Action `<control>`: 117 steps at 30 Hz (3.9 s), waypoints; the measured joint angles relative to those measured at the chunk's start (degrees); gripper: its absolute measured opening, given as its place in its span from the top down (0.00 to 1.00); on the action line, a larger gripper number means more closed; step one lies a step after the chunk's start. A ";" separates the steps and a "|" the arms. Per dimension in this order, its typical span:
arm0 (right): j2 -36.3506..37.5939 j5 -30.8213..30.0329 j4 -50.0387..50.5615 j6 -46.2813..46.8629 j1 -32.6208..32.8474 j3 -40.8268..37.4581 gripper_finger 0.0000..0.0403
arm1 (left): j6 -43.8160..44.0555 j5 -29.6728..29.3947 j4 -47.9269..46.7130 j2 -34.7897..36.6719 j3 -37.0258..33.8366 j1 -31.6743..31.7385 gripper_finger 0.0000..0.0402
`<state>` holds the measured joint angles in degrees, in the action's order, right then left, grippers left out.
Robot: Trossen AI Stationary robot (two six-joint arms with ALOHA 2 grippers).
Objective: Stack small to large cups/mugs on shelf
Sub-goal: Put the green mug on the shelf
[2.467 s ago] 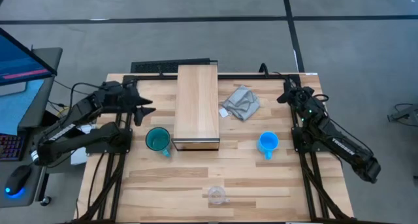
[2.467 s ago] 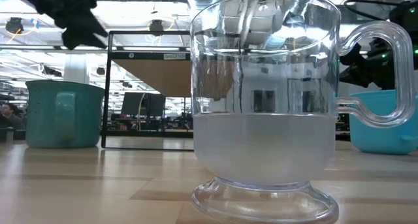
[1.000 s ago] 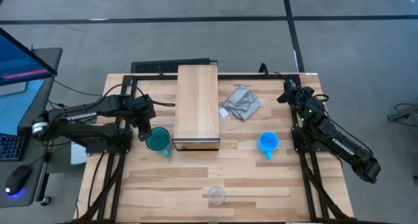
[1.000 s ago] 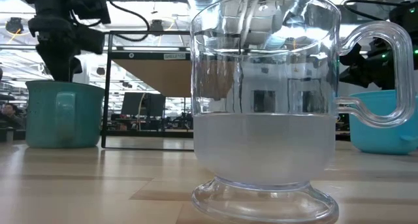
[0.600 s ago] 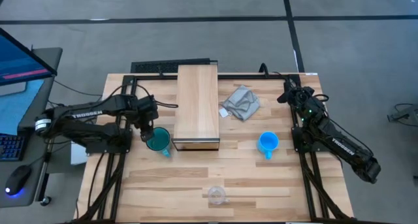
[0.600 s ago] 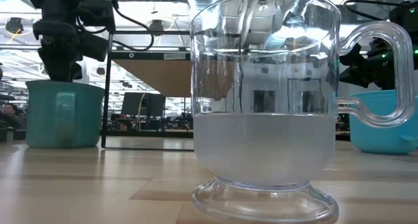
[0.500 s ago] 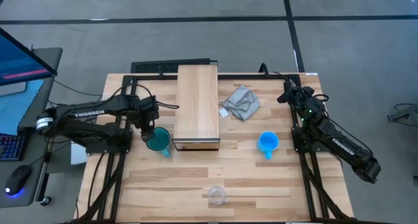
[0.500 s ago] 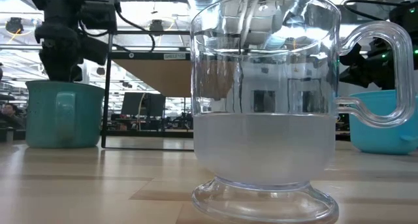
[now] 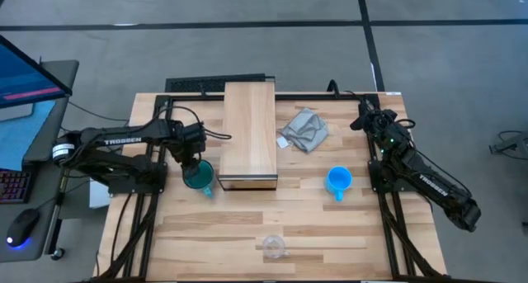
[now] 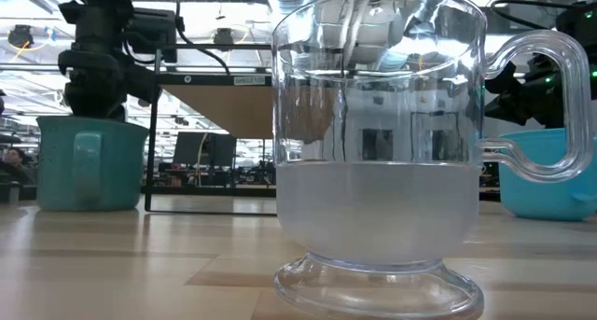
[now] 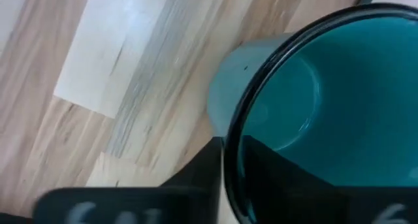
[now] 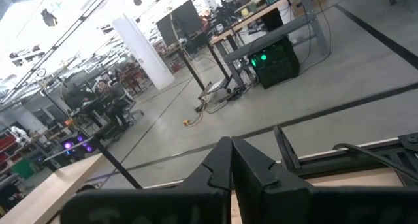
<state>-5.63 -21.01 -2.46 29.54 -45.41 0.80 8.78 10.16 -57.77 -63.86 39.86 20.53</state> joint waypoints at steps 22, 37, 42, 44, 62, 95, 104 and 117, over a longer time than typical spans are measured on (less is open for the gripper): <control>0.02 0.12 0.02 0.00 0.00 0.00 0.92 | 8.22 -6.13 -14.26 0.14 8.34 0.20 0.98; 0.01 0.12 0.02 0.02 0.00 0.00 0.92 | 3.22 -4.06 -28.26 3.58 27.90 4.66 0.98; 0.00 0.15 0.02 0.94 0.00 0.00 0.92 | 4.00 -4.27 -26.30 4.11 35.82 7.26 0.98; 0.00 0.15 0.02 0.92 0.00 0.00 0.92 | 6.23 -3.29 -23.67 3.28 38.67 7.91 0.98; 0.02 1.44 0.13 0.46 0.00 0.00 0.92 | 25.22 -9.30 -18.12 -27.73 73.89 8.05 0.98; 0.02 1.53 0.15 -4.50 0.00 0.00 0.92 | 48.64 -13.79 -30.94 -49.91 92.41 11.56 0.98; 0.02 1.70 0.15 -4.50 0.02 0.00 0.92 | 43.61 -9.20 -31.11 -53.03 92.45 14.54 0.98; 0.02 1.68 0.16 -4.51 0.03 0.00 0.92 | 46.91 -9.13 -31.34 -53.64 92.50 15.99 0.98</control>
<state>-5.61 -19.32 -2.30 25.03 -45.38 0.80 55.68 1.03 -89.10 -117.49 132.35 36.53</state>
